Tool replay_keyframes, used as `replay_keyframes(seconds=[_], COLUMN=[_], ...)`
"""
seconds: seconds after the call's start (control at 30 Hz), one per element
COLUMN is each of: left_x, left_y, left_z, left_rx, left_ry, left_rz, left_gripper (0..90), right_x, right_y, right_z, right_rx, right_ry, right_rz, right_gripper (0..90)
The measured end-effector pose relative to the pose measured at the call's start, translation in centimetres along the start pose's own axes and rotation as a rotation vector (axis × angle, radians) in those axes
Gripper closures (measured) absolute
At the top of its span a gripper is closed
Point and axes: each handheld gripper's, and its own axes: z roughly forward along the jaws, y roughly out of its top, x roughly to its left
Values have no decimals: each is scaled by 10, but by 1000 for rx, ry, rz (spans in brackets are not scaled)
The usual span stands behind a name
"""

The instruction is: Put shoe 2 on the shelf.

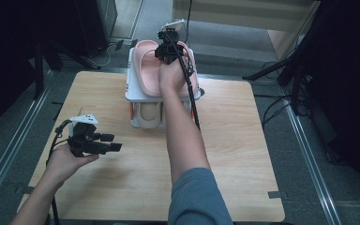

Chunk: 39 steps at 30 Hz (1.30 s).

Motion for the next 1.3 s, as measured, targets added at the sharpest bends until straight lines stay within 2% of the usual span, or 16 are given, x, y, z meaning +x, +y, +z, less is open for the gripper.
replay_keyframes(seconds=[0.2,0.3,0.4,0.7,0.87,1.07,1.23,1.3], left_x=[0,1,1,1,4,5,5,4], left_y=[-1,-1,0,2,3,3,4,4], left_z=[0,-1,0,4,7,9,10,11], left_rx=[0,-1,0,14,21,26,33,34], left_ry=[2,4,3,0,3,-1,5,6], left_rz=[-3,-4,-4,1,-6,-10,-11,-9], left_gripper=[386,386,386,386,386,386,386,386], right_x=[-1,-2,-1,-8,-9,-17,-25,-27], right_y=[-1,-4,-7,-12,-17,-24,-33,-37], right_z=[0,0,-4,-20,-32,-42,-49,-52], right_rx=[1,5,-2,-19,-37,-38,-32,-38], right_ry=[7,30,32,77,99,120,183,193], right_rz=[-4,-2,-17,-35,-63,-103,-102,-112], right_gripper=[593,548,548,524,512,514,513,513])
